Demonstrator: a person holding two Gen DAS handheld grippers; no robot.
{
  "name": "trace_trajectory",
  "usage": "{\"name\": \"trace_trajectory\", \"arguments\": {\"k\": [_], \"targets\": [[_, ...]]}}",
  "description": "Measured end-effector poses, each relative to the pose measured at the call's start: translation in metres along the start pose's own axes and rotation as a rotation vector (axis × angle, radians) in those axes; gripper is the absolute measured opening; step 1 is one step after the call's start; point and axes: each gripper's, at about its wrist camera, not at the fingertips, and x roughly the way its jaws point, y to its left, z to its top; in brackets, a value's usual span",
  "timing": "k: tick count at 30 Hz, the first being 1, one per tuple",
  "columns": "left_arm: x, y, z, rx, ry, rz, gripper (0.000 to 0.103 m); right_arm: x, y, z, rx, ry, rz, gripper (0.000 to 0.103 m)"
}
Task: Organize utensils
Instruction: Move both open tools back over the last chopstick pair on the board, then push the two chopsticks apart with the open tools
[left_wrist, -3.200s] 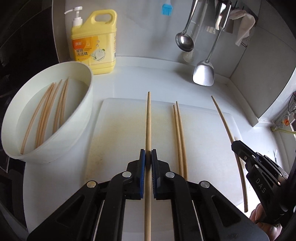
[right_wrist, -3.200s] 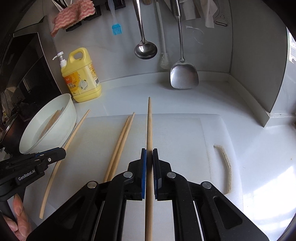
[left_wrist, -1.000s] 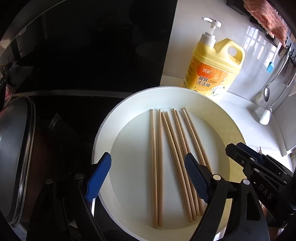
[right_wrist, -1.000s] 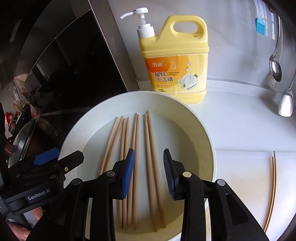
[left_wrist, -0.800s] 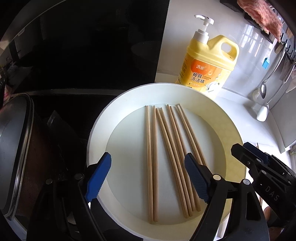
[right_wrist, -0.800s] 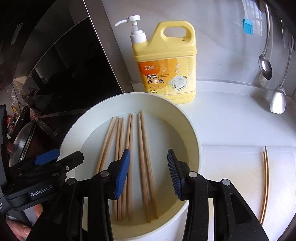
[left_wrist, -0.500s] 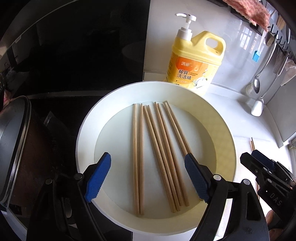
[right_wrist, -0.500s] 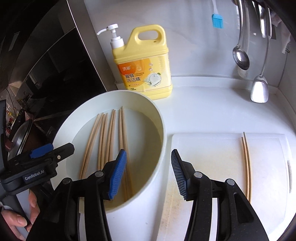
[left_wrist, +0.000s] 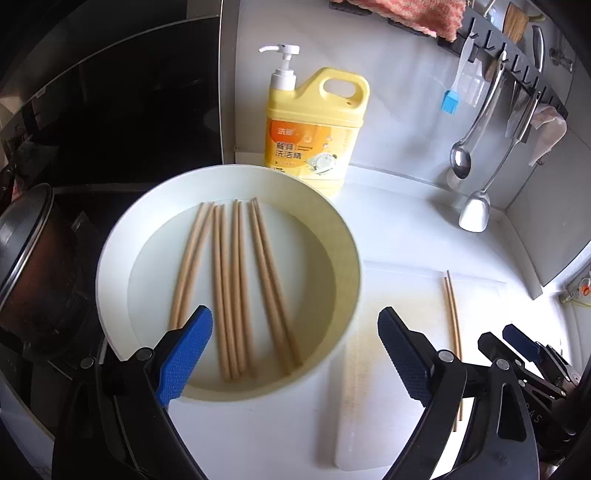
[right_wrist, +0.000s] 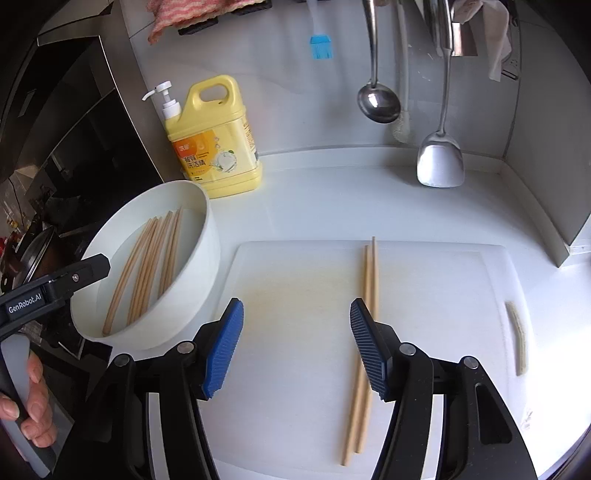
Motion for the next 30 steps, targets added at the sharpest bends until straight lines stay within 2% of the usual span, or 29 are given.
{"name": "trace_trajectory", "arguments": {"k": [7,12,19,24,30], "targets": [[-0.009,-0.058,-0.037,-0.032,-0.009,0.024,0.093,-0.015,-0.078,-0.023,-0.018,-0.008,-0.026,0.061],[-0.003,-0.086,-0.058,-0.034,0.016,0.049,0.094,-0.004,-0.106,-0.031,-0.016,0.012,-0.013,0.061],[0.008,-0.1,-0.072,0.034,-0.018,0.066,0.096,0.025,-0.104,-0.037,0.002,0.02,-0.008,0.061],[0.03,-0.099,-0.085,0.06,-0.048,0.031,0.096,0.045,-0.096,-0.043,0.021,-0.005,-0.018,0.061],[0.042,-0.095,-0.091,0.042,-0.065,0.004,0.096,0.057,-0.088,-0.049,0.016,-0.009,-0.03,0.061]]}}
